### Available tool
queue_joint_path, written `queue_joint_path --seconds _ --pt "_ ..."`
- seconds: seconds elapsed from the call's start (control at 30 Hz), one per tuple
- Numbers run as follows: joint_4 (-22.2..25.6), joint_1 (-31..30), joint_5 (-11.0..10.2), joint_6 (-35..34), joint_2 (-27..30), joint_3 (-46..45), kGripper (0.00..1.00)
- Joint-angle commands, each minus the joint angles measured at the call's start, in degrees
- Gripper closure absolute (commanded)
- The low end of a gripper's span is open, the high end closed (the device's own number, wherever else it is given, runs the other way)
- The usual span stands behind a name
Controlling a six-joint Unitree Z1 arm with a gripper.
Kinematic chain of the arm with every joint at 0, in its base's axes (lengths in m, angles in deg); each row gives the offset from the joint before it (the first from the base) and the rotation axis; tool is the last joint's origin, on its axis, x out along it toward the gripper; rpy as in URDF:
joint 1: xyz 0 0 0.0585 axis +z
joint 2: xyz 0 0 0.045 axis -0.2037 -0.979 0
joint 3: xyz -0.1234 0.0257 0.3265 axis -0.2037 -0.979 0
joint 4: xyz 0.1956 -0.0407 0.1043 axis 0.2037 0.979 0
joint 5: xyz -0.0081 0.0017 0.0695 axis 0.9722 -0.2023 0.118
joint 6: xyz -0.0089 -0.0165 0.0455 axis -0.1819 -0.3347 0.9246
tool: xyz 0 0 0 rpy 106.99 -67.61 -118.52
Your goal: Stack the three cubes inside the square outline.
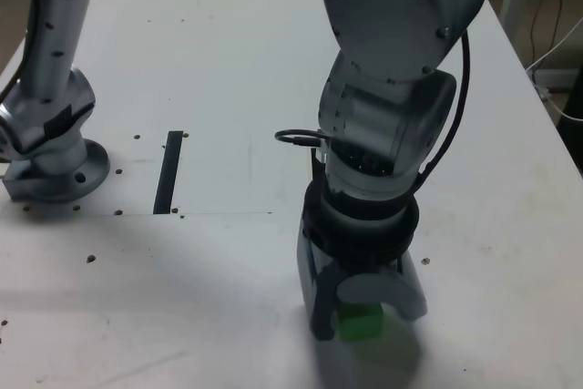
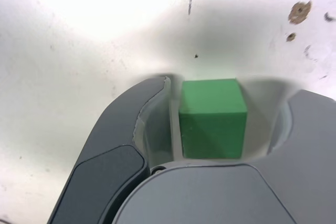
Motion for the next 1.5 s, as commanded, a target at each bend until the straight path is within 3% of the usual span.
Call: queue_joint_path --seconds 0.0,0.6,0.97,1.17,1.47 --pt "-0.3 0.1 -0.2 -0.2 -0.3 0.1 0.62" --pt "-0.6 0.2 -0.3 -0.2 0.8 -0.7 0.95" --pt "6.3 1.0 -2.1 0.7 8.6 -0.3 1.0" --pt "10.8 5.8 -3.2 7.5 13.1 2.7 1.0" --pt "17.9 19.3 -2.6 24.9 16.5 6.0 1.0"
